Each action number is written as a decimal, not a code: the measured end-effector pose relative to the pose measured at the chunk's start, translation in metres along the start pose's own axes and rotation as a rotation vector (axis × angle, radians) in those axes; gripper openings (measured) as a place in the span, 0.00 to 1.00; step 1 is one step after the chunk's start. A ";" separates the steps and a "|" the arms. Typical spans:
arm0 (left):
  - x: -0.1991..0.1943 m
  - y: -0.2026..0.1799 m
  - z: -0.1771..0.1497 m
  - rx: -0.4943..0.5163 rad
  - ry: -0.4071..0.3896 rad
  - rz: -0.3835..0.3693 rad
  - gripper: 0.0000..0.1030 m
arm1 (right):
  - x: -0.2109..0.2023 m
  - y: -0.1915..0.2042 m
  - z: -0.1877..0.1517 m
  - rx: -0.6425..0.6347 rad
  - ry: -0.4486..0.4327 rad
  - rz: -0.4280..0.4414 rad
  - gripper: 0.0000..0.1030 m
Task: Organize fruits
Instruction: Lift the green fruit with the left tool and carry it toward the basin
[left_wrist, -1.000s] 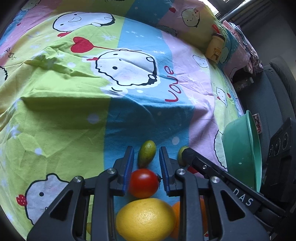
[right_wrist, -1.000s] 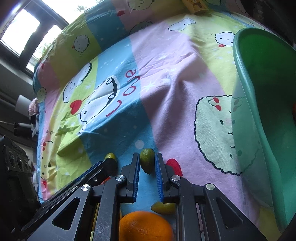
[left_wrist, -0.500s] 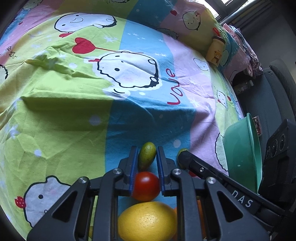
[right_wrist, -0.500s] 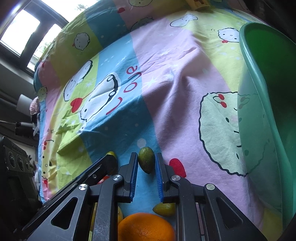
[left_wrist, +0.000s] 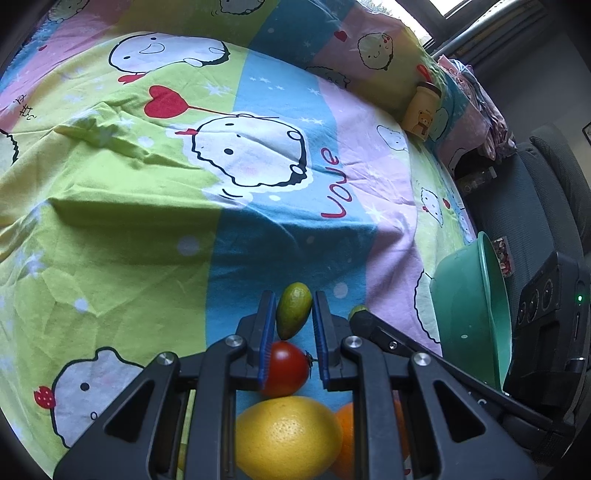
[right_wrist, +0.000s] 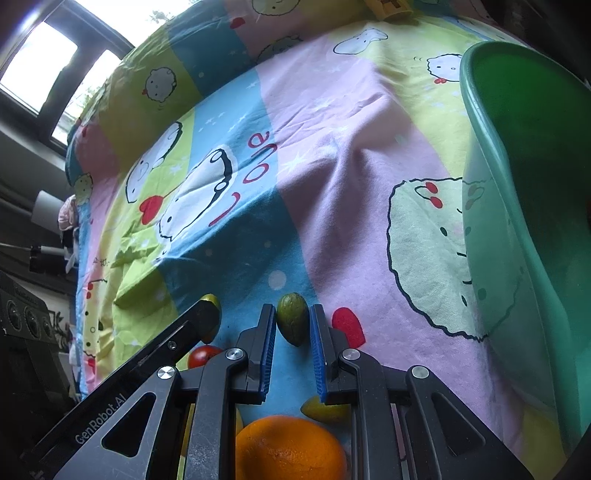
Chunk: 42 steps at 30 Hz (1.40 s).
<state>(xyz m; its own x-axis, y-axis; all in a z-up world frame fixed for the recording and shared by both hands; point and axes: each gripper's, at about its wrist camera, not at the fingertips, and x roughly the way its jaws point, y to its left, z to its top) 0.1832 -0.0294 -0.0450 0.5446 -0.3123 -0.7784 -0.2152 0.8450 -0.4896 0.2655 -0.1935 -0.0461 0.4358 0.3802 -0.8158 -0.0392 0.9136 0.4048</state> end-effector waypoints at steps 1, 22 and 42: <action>-0.001 -0.001 0.000 0.002 -0.003 -0.002 0.19 | -0.001 0.000 0.000 0.001 -0.002 0.004 0.18; -0.034 -0.033 -0.001 0.073 -0.100 -0.064 0.19 | -0.049 0.000 -0.004 -0.040 -0.192 0.028 0.18; -0.060 -0.066 -0.010 0.182 -0.201 -0.092 0.19 | -0.084 -0.006 -0.012 -0.051 -0.377 0.082 0.18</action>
<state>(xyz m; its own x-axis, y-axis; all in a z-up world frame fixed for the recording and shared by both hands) 0.1567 -0.0709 0.0303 0.7088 -0.3141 -0.6316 -0.0181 0.8870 -0.4614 0.2185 -0.2291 0.0150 0.7291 0.3810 -0.5685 -0.1280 0.8920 0.4336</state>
